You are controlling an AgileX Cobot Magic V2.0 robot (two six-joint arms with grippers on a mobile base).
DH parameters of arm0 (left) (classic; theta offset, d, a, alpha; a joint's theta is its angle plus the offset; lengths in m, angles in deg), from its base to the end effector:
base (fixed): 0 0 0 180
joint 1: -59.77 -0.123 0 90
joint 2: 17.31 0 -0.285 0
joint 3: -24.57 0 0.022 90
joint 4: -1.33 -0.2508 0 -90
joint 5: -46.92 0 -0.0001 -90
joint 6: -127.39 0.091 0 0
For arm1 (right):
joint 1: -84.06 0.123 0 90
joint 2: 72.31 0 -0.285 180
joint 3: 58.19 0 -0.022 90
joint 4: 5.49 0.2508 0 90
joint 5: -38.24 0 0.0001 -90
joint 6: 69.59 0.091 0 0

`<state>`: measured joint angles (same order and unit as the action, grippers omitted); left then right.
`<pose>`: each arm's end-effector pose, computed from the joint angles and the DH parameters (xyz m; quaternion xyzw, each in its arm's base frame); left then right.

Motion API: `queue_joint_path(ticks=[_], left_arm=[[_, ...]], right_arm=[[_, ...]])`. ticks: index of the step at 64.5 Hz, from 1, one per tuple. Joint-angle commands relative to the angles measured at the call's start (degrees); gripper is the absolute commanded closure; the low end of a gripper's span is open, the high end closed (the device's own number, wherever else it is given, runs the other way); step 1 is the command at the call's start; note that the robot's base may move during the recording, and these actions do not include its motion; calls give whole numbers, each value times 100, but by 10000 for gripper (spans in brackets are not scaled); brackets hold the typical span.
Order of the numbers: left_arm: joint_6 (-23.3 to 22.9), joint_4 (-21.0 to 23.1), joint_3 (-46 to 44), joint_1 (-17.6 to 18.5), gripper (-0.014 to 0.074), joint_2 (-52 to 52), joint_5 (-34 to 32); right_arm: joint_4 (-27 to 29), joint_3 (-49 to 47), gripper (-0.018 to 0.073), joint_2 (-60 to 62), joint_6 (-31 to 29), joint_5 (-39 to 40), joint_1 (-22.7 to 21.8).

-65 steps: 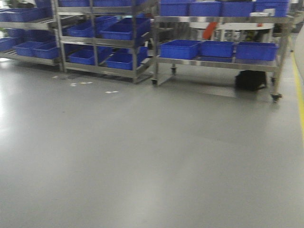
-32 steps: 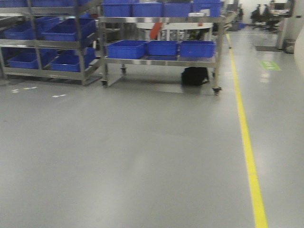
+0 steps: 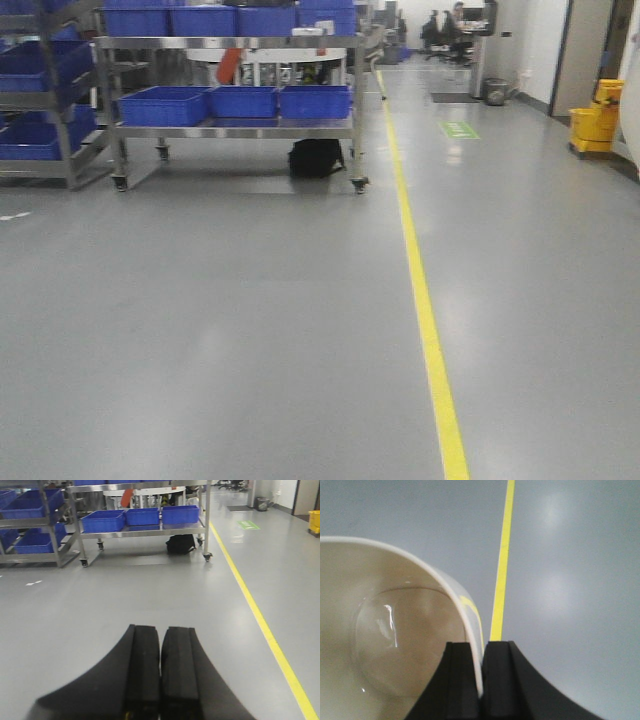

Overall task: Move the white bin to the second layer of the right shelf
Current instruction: 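Turn the base away from the table holding the bin in the right gripper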

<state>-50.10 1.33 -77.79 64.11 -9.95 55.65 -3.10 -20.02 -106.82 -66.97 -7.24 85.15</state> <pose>0.0559 -0.0042 0.1973 0.0436 0.7284 -0.0109 0.6836 0.0781 0.0042 0.3372 0.0164 0.8576 0.0369 0.5128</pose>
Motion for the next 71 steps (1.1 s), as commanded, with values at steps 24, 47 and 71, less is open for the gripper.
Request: queue_joint_path(ticks=[24,47,71], left_arm=[[-30,35,211,22,512,-92,-474],[-30,35,211,22,512,-92,-474],[-30,35,211,22,512,-92,-474]], right_arm=[[40,-166,473,-22,-11,510,-40],[40,-166,473,-22,-11,510,-40],[40,-166,473,-22,-11,510,-40]])
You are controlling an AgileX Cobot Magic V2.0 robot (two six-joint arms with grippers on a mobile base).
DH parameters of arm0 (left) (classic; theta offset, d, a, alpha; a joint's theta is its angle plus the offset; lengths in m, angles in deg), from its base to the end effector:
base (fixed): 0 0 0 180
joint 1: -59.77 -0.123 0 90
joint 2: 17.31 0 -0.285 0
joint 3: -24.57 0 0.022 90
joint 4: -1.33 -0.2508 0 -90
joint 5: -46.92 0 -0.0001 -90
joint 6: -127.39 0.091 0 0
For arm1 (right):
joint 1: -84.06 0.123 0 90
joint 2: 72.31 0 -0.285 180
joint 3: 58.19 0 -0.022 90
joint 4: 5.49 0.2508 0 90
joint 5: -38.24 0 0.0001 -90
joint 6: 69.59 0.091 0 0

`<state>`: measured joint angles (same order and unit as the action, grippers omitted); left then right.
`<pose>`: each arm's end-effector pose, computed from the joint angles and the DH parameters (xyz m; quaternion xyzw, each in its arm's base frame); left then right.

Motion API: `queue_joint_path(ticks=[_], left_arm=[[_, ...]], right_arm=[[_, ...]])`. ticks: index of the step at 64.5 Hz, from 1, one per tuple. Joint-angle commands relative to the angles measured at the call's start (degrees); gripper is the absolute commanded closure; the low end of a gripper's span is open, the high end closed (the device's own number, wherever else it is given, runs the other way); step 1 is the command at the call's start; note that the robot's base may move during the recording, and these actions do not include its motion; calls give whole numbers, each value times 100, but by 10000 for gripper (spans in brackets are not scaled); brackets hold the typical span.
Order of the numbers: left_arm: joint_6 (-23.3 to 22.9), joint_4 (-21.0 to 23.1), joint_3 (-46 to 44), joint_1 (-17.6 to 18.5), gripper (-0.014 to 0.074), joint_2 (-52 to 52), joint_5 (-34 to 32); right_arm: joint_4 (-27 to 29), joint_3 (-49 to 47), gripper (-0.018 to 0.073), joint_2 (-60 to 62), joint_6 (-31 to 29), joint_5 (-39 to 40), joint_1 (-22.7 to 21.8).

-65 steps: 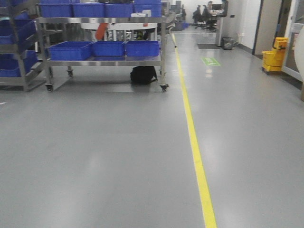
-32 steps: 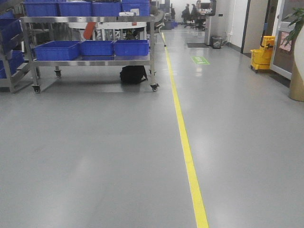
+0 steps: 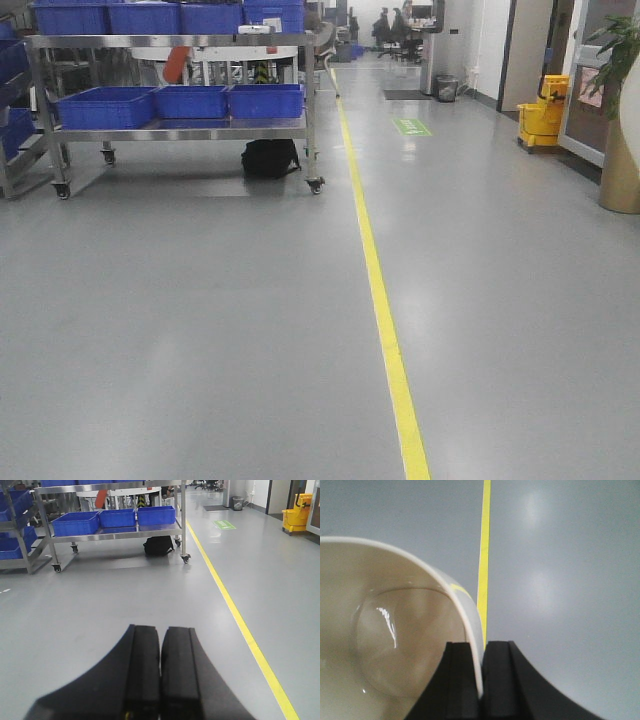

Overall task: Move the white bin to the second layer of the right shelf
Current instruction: 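Turn the base away from the table holding the bin in the right gripper, then drive the base along the yellow floor line past the crate cart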

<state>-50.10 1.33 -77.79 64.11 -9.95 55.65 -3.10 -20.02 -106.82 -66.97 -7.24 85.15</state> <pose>0.0559 -0.0042 0.1973 0.0436 0.7284 -0.0109 0.6836 0.0781 0.0042 0.3372 0.0164 0.8576 0.0369 0.5128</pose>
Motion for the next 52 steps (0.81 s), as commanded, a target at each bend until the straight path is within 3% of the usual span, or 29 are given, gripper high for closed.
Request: queue_joint_path(ticks=[1,52], left_arm=[[-30,35,211,22,512,-92,-474],[-30,35,211,22,512,-92,-474]], right_arm=[[40,-166,473,-22,-11,510,-40],[40,-166,473,-22,-11,510,-40]])
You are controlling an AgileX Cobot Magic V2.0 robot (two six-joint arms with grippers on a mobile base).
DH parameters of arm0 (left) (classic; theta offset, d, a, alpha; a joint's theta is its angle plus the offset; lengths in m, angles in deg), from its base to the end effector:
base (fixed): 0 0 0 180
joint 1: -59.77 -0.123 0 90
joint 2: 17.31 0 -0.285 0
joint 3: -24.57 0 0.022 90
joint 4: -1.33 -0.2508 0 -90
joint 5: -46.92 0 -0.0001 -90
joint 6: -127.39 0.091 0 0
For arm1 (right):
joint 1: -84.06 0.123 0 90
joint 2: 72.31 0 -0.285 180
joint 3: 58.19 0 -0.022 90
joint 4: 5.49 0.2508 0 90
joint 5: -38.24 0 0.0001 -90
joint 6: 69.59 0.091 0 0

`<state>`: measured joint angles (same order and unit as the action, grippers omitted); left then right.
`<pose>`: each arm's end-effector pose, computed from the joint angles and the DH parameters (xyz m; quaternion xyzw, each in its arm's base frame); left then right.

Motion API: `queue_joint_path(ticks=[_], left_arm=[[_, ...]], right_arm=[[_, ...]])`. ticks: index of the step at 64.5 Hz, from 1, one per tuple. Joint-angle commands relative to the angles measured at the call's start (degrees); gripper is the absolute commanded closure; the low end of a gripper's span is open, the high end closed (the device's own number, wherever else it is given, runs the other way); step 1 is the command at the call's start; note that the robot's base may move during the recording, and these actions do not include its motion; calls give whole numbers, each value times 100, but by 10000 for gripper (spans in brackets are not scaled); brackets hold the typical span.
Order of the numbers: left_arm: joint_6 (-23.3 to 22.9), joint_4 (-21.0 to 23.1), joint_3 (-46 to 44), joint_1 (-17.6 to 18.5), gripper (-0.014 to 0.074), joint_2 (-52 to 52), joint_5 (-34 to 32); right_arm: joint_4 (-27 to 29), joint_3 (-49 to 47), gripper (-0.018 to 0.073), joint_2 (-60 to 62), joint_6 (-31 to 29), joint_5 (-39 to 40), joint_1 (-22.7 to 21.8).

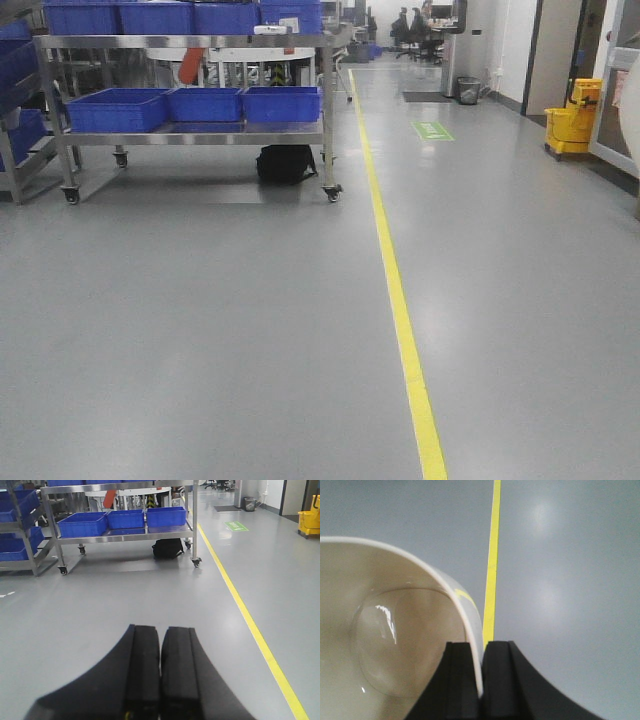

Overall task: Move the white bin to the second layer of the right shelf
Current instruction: 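Drive the base along the yellow floor line past the crate cart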

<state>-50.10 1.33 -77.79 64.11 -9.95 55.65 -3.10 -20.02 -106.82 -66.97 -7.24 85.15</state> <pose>0.0559 -0.0042 0.1973 0.0436 0.7284 -0.0109 0.6836 0.0781 0.0042 0.3372 0.0164 0.8576 0.0369 0.5128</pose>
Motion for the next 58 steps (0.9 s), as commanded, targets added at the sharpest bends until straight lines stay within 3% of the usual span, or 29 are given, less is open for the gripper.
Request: queue_joint_path(ticks=[1,58], left_arm=[[-30,35,211,22,512,-92,-474],[-30,35,211,22,512,-92,-474]], right_arm=[[40,-166,473,-22,-11,510,-40],[40,-166,473,-22,-11,510,-40]])
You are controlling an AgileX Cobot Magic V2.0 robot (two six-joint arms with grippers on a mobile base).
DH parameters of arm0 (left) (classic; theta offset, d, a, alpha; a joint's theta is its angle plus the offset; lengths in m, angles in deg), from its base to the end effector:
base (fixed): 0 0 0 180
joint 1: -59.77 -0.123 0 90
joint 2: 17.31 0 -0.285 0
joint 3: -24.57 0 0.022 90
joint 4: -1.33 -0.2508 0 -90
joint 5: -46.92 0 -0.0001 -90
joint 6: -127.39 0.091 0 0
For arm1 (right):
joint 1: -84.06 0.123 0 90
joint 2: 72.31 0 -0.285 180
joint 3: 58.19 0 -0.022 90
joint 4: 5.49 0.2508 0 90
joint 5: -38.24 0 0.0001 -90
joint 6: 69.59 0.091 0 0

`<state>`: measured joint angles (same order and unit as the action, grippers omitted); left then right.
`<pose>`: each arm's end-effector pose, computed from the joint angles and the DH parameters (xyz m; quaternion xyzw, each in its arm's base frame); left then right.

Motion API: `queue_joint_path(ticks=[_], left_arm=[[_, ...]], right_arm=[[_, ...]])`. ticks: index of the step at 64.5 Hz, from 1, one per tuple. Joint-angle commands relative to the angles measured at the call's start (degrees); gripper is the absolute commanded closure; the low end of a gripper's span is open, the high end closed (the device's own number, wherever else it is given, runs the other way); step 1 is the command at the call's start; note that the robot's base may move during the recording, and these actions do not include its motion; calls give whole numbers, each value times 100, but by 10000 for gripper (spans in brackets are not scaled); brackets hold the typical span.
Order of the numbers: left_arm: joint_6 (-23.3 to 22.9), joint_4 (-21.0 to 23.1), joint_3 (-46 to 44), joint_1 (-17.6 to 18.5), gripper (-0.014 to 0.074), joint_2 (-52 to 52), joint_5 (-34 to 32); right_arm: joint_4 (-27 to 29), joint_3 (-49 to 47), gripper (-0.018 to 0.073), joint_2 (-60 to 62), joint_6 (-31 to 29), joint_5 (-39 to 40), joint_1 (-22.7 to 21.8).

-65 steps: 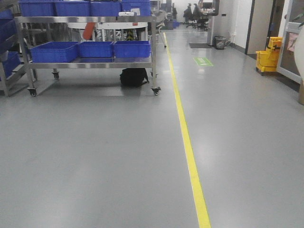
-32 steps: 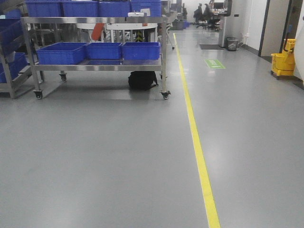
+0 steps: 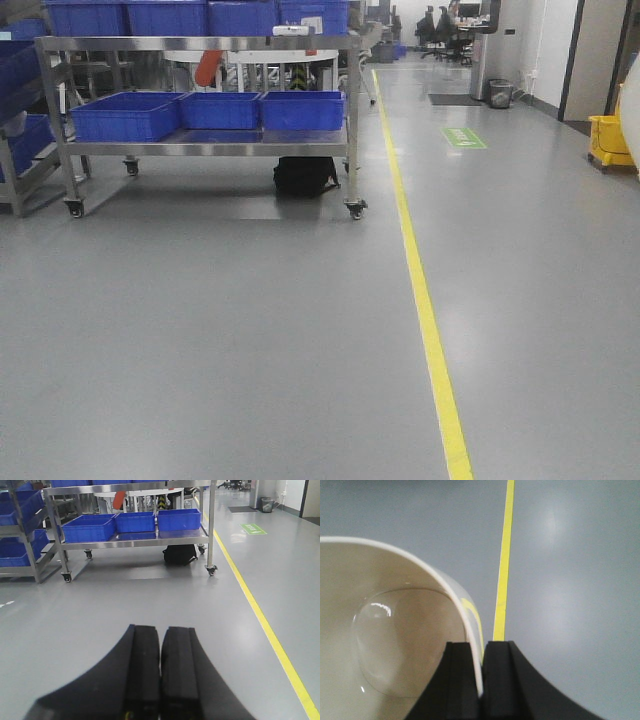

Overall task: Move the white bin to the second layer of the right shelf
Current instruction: 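Drive the base along the yellow floor line past the crate cart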

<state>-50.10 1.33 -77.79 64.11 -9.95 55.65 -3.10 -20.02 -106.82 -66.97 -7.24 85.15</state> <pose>0.0559 -0.0042 0.1973 0.0436 0.7284 -0.0109 0.6836 0.0781 0.0042 0.3372 0.0164 0.8576 0.0369 0.5128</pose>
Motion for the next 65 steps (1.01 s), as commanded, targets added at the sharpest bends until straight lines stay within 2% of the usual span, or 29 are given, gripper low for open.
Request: queue_joint_path(ticks=[1,65], left_arm=[[-30,35,211,22,512,-92,-474],[-30,35,211,22,512,-92,-474]], right_arm=[[40,-166,473,-22,-11,510,-40],[40,-166,473,-22,-11,516,-40]])
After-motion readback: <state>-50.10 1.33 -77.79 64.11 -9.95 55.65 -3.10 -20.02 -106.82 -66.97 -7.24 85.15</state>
